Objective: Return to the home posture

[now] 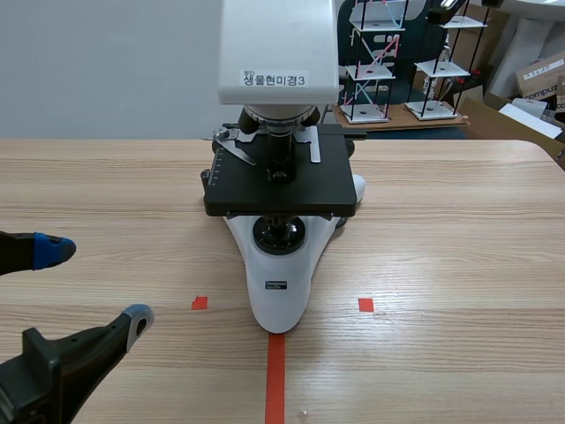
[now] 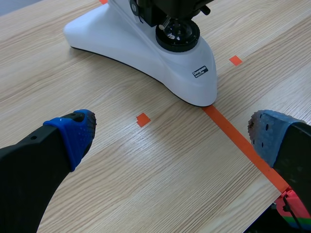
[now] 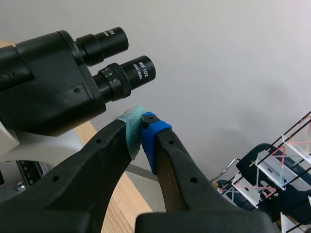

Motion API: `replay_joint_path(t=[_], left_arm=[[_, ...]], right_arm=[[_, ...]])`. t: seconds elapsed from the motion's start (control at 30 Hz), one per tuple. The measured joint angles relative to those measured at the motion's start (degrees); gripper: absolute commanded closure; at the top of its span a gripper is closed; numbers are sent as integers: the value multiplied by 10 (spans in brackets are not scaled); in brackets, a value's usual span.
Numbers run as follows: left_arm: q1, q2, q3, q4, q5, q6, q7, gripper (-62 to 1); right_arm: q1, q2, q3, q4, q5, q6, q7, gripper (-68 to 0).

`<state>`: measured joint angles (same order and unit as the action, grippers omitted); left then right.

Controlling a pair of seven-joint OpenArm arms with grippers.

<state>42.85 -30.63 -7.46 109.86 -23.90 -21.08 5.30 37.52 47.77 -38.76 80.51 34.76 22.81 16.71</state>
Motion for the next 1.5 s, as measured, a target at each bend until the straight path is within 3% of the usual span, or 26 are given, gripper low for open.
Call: replay_joint_path(t=[0.27,0.57,0.77,0.93,1.3,1.5], left_arm=[[0,0,0,0,0,0,0,-623],[0,0,0,0,0,0,0,-623],[0,0,0,0,0,0,0,-623],[0,0,0,0,0,0,0,-623],[0,0,0,0,0,0,0,-623],[0,0,0,0,0,0,0,-623]], right_arm=[[-22,0,55,0,0,0,15,-31],[-223,-10,182,0,0,-5,81,-438],[-371,-52,271,0,0,-9,148,-613],[-464,-58,292,19,-23,-9,149,-654],[-624,-54,298,121,-85,-9,147,-655],[-706,-46,318,170,-99,-9,115,-655]])
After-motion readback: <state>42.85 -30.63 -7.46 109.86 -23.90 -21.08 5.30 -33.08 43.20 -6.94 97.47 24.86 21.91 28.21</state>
